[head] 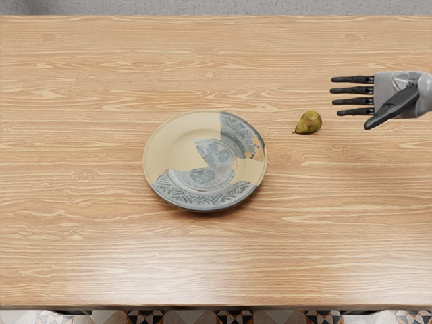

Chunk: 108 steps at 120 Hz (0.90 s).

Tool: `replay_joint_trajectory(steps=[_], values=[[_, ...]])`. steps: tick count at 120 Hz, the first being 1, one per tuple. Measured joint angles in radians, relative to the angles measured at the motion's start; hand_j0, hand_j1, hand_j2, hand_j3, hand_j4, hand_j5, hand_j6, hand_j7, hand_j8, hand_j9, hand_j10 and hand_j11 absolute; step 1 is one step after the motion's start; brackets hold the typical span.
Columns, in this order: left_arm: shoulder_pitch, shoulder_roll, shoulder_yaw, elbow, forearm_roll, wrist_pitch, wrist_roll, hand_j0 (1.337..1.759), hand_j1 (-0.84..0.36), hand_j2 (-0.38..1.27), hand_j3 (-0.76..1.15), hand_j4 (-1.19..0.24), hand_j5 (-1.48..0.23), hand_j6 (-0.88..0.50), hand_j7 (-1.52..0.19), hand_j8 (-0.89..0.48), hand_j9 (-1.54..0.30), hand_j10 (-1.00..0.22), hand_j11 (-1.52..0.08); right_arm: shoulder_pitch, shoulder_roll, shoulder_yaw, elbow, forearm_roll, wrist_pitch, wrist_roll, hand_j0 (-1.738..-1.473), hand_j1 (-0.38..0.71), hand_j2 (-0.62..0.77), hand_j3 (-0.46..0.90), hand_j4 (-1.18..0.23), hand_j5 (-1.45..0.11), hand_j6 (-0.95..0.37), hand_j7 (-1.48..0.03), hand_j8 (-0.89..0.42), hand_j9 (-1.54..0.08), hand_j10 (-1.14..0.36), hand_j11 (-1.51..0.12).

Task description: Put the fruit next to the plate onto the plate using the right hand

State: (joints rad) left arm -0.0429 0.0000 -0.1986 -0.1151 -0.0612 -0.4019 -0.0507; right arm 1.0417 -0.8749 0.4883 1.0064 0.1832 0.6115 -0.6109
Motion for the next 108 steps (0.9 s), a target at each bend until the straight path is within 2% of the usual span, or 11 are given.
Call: replay_joint_trajectory(steps=[26, 40, 60, 73, 94, 108], values=[[0.0, 0.0, -0.004, 0.0, 0.0, 0.0, 0.0, 1.658, 0.33, 0.0, 0.0, -0.01, -0.02, -0.01, -0.02, -0.01, -0.02, -0.01, -0.02, 0.001, 0.002, 0.006, 0.003, 0.0, 0.0, 0.0, -1.658, -0.35, 0.0, 0.0, 0.0, 0.0, 0.0, 0.0, 0.0, 0.0, 0.0, 0.0], [0.0, 0.0, -0.002, 0.0, 0.0, 0.0, 0.0, 1.658, 0.33, 0.0, 0.0, -0.01, -0.02, -0.01, -0.02, -0.01, -0.02, -0.01, -0.02, 0.028, 0.05, 0.004, -0.008, -0.045, 0.0, 0.0, -1.658, -0.35, 0.0, 0.0, 0.0, 0.0, 0.0, 0.0, 0.0, 0.0, 0.0, 0.0], [0.0, 0.0, 0.003, 0.001, 0.001, 0.0, 0.0, 1.658, 0.33, 0.0, 0.0, -0.01, -0.02, -0.01, -0.02, -0.01, -0.02, -0.01, -0.02, 0.138, 0.148, -0.011, -0.019, -0.201, 0.0, 0.0, -1.658, -0.35, 0.0, 0.0, 0.0, 0.0, 0.0, 0.0, 0.0, 0.0, 0.0, 0.0], [0.0, 0.0, 0.004, 0.001, 0.001, 0.0, 0.0, 1.658, 0.33, 0.0, 0.0, -0.01, -0.02, -0.01, -0.02, -0.01, -0.02, -0.01, -0.02, 0.225, 0.223, -0.058, -0.066, -0.32, 0.0, 0.0, -1.658, -0.35, 0.0, 0.0, 0.0, 0.0, 0.0, 0.0, 0.0, 0.0, 0.0, 0.0], [0.0, 0.0, 0.005, 0.002, 0.001, 0.0, 0.0, 1.658, 0.33, 0.0, 0.0, -0.01, -0.02, -0.01, -0.02, -0.01, -0.02, -0.01, -0.02, 0.363, 0.339, -0.235, -0.135, -0.438, 0.0, 0.0, -1.658, -0.35, 0.0, 0.0, 0.0, 0.0, 0.0, 0.0, 0.0, 0.0, 0.0, 0.0], [-0.001, 0.0, 0.005, 0.002, 0.001, 0.0, 0.0, 1.658, 0.33, 0.0, 0.0, -0.01, -0.02, -0.01, -0.02, -0.01, -0.02, -0.01, -0.02, 0.412, 0.384, -0.329, -0.152, -0.505, 0.0, 0.0, -1.658, -0.35, 0.0, 0.0, 0.0, 0.0, 0.0, 0.0, 0.0, 0.0, 0.0, 0.0]])
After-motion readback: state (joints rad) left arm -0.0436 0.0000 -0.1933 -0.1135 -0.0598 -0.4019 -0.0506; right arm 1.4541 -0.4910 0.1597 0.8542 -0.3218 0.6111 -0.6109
